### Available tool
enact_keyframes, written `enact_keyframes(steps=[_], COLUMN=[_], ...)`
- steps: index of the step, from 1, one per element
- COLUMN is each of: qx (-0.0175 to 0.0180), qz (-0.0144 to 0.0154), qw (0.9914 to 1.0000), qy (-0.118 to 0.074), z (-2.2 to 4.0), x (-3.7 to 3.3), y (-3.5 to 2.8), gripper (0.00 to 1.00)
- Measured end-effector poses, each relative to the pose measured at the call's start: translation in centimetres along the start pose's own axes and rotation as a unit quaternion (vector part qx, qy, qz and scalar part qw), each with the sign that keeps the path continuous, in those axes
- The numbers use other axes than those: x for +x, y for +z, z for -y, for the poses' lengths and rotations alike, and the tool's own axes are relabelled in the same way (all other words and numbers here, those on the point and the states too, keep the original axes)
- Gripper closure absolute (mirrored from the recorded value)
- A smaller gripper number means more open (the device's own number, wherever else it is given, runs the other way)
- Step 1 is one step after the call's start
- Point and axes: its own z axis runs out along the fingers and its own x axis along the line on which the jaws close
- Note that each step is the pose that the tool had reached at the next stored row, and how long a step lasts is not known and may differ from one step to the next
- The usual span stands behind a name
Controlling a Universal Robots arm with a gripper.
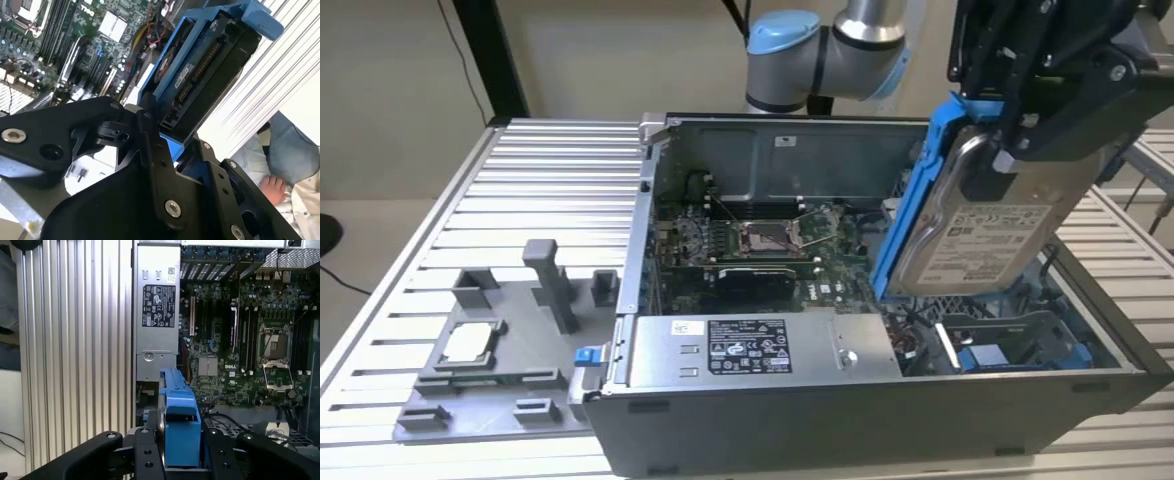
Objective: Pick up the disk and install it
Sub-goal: 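Pick up the disk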
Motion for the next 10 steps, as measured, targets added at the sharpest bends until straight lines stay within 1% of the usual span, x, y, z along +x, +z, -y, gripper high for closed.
enact_keyframes(steps=[6, 10], qx=[0.0, 0.0], qz=[0.0, 0.0], qw=[1.0, 1.0], qy=[0.0, 0.0], z=[1.29, 2.07], x=[0.81, 1.11], y=[-0.01, -0.02], gripper=[1.0, 1.0])
